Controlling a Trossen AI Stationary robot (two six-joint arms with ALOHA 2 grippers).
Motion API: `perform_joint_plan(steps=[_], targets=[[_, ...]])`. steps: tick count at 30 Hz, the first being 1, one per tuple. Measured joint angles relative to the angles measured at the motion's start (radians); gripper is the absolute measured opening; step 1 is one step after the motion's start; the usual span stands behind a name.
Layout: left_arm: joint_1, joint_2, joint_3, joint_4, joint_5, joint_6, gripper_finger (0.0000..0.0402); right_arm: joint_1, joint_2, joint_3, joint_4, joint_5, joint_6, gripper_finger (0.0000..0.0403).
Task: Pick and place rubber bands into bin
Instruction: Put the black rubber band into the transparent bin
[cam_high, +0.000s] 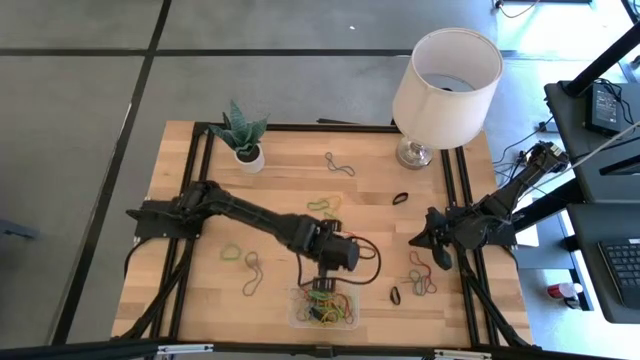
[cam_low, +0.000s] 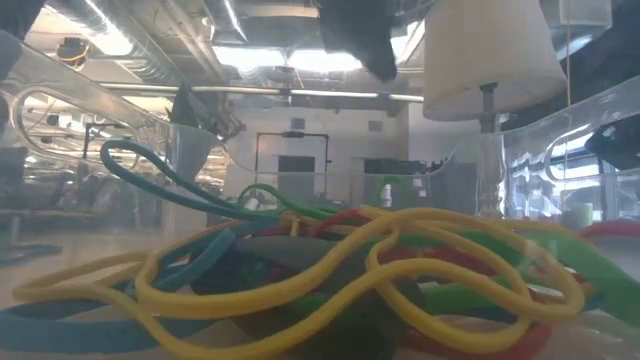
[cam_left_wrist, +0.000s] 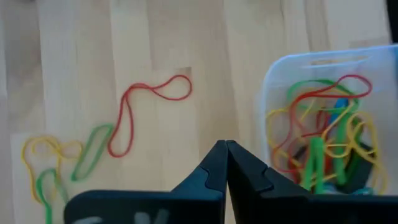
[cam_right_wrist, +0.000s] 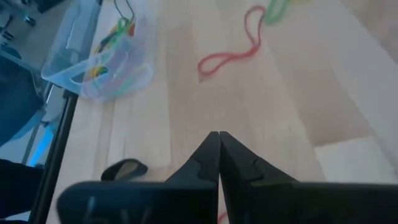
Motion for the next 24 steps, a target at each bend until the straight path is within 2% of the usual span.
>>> perform_joint_plan(steps=[5,12,18,24], targets=[[0.044,-0.060,-0.153,0.080,0.025,0.106,0.0002,0.000,0.014,0.000,0.050,0.065,-0.060,0.0008],[0.128,-0.309,-0.560,0.371,0.107,0.148,0.0002,-0.019,0.109,0.022,0.080,0.215,-0.020,0.0004],[0.191,-0.576,-0.892,0.567,0.133,0.134,0.0002,-0.153,0.245,0.085,0.038,0.226,0.044,0.0004],[0.220,-0.792,-1.103,0.633,0.129,0.121,0.0002,-0.351,0.396,0.185,-0.114,0.167,0.139,0.0005]])
